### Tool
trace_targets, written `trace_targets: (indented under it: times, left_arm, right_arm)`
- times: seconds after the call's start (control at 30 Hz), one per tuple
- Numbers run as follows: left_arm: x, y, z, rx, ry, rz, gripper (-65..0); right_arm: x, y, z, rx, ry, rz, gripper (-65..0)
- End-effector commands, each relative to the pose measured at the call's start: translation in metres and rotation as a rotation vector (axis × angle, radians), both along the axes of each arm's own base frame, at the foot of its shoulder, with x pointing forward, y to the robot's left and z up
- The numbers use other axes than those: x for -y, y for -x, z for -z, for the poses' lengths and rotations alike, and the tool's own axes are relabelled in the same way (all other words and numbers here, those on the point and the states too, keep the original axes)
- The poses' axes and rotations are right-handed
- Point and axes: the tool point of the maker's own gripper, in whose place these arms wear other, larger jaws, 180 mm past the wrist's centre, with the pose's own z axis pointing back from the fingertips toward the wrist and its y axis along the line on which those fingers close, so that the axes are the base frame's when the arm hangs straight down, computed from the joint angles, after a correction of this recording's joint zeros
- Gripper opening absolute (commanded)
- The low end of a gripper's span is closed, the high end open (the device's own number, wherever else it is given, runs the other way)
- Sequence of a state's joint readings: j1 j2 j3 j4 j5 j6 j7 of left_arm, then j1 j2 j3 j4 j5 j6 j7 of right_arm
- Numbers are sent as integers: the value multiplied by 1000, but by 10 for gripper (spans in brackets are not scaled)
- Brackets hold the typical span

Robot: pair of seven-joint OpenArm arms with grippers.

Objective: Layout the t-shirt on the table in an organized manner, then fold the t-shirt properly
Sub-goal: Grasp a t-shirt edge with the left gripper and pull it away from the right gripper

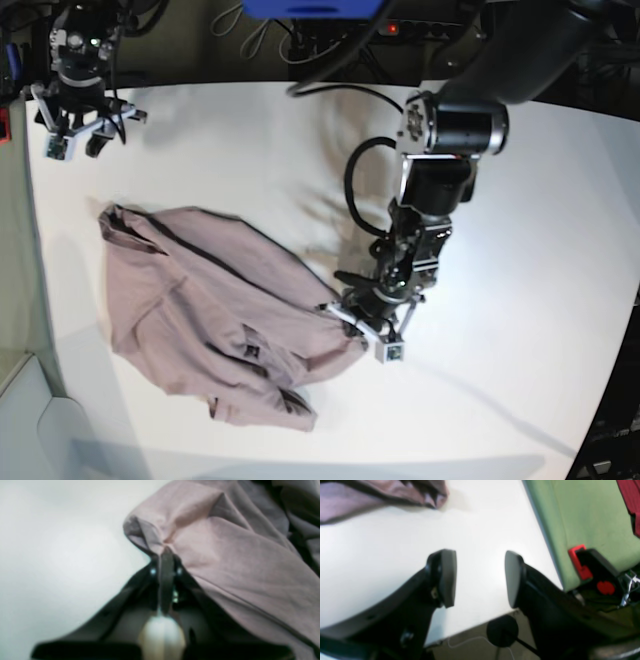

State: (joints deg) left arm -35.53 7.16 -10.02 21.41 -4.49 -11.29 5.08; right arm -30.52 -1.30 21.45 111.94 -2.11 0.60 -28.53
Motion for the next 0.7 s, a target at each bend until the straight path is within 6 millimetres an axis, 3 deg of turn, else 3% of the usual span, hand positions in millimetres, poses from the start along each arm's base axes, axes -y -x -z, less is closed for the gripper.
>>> trace_targets:
  times: [0.0, 0.2, 0.27, 0.33, 0.53, 0.67]
  left_arm:
    - [2, -8, -10, 15, -2, 4, -642]
    - [-6, -17, -28, 57, -1, -12, -648]
    - [-12, -9, -30, 37, -10, 0, -648]
    - [-33, -4, -50, 70, -26, -16, -648]
    - [-84, 50, -131, 214, -66, -28, -648]
    - [-126, 106, -148, 255, -107, -69, -648]
  right_arm:
    - [3, -4, -10, 35, 24, -8, -340]
    - [3, -3, -10, 33, 24, -8, -340]
    - [3, -3, -10, 33, 24, -8, -340]
    - [3, -4, -10, 35, 24, -8, -340]
    - [2, -15, -17, 69, 23, -11, -340]
    - [2, -27, -24, 104, 24, -11, -340]
